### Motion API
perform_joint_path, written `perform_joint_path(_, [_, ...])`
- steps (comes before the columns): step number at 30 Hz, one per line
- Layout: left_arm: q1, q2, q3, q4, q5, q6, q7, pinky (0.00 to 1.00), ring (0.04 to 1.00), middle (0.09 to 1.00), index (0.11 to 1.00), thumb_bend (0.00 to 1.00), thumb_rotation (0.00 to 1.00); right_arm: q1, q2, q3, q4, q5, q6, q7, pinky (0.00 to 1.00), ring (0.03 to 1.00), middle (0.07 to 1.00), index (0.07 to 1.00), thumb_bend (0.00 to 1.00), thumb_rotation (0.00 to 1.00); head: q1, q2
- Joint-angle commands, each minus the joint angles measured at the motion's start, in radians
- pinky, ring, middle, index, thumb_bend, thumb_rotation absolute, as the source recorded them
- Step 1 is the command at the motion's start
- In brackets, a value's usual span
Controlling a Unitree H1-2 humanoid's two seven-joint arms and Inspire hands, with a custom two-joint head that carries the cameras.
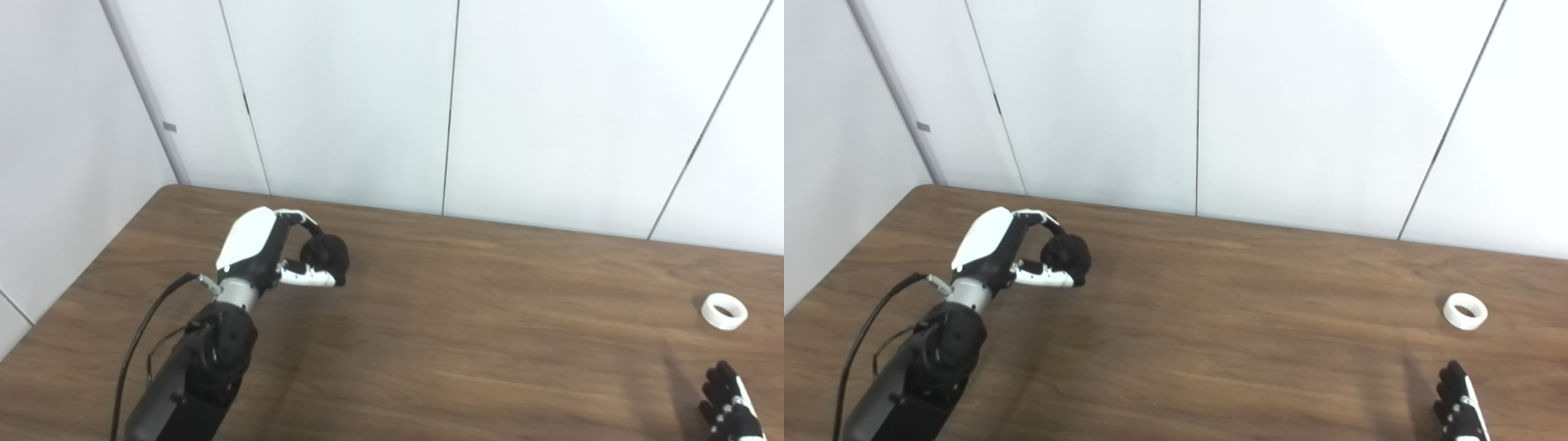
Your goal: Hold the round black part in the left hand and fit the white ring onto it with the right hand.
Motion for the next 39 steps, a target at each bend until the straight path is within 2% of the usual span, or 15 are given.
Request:
perform_joint_path(1, [-0.006, 0.006, -0.002, -0.072, 0.026, -0.003, -0.014, 0.79, 0.864, 0.780, 0.482, 0.52, 0.05, -0.003, 0.006, 0.001, -0.033, -0.005, 0.011, -0.010, 1.00, 1.000, 0.988, 1.000, 0.58, 1.00, -0.003, 0.005])
perform_joint_path(4, [0.020, -0.007, -0.023, -0.131, 0.036, -0.012, -0.053, 0.80, 0.869, 0.781, 0.483, 0.52, 0.05, -0.003, 0.006, 0.004, -0.038, -0.011, 0.017, -0.012, 1.00, 1.000, 0.984, 1.000, 0.60, 1.00, -0.018, 0.016])
perform_joint_path(7, [0.045, -0.032, -0.057, -0.190, 0.068, 0.009, -0.099, 0.82, 0.876, 0.782, 0.483, 0.52, 0.05, -0.002, 0.007, 0.007, -0.045, -0.019, 0.017, -0.016, 1.00, 1.000, 0.979, 1.000, 0.59, 1.00, -0.034, 0.029])
perform_joint_path(11, [0.076, -0.061, -0.104, -0.236, 0.116, -0.013, -0.121, 0.83, 0.867, 0.785, 0.483, 0.53, 0.06, -0.002, 0.012, 0.007, -0.053, -0.036, 0.018, -0.027, 1.00, 0.982, 0.960, 1.000, 0.58, 1.00, -0.056, 0.044])
perform_joint_path(16, [0.106, -0.091, -0.154, -0.274, 0.155, -0.047, -0.149, 0.90, 0.879, 0.793, 0.483, 0.52, 0.05, -0.003, 0.027, 0.009, -0.076, -0.043, 0.040, -0.036, 1.00, 0.958, 0.942, 0.991, 0.58, 1.00, -0.095, 0.073])
perform_joint_path(24, [0.149, -0.156, -0.216, -0.265, 0.215, -0.128, -0.136, 0.94, 0.860, 0.783, 0.482, 0.52, 0.06, -0.010, 0.031, 0.030, -0.113, -0.056, 0.078, -0.042, 1.00, 0.964, 0.938, 0.990, 0.62, 1.00, -0.159, 0.122])
perform_joint_path(29, [0.185, -0.197, -0.245, -0.250, 0.249, -0.171, -0.138, 0.96, 0.865, 0.783, 0.482, 0.52, 0.06, -0.018, 0.038, 0.042, -0.135, -0.063, 0.095, -0.048, 1.00, 0.964, 0.950, 0.997, 0.59, 1.00, -0.178, 0.145])
perform_joint_path(39, [0.247, -0.234, -0.270, -0.196, 0.288, -0.246, -0.111, 0.92, 0.857, 0.777, 0.483, 0.52, 0.06, -0.031, 0.043, 0.057, -0.177, -0.083, 0.150, -0.060, 1.00, 0.975, 0.960, 1.000, 0.60, 1.00, -0.202, 0.185])
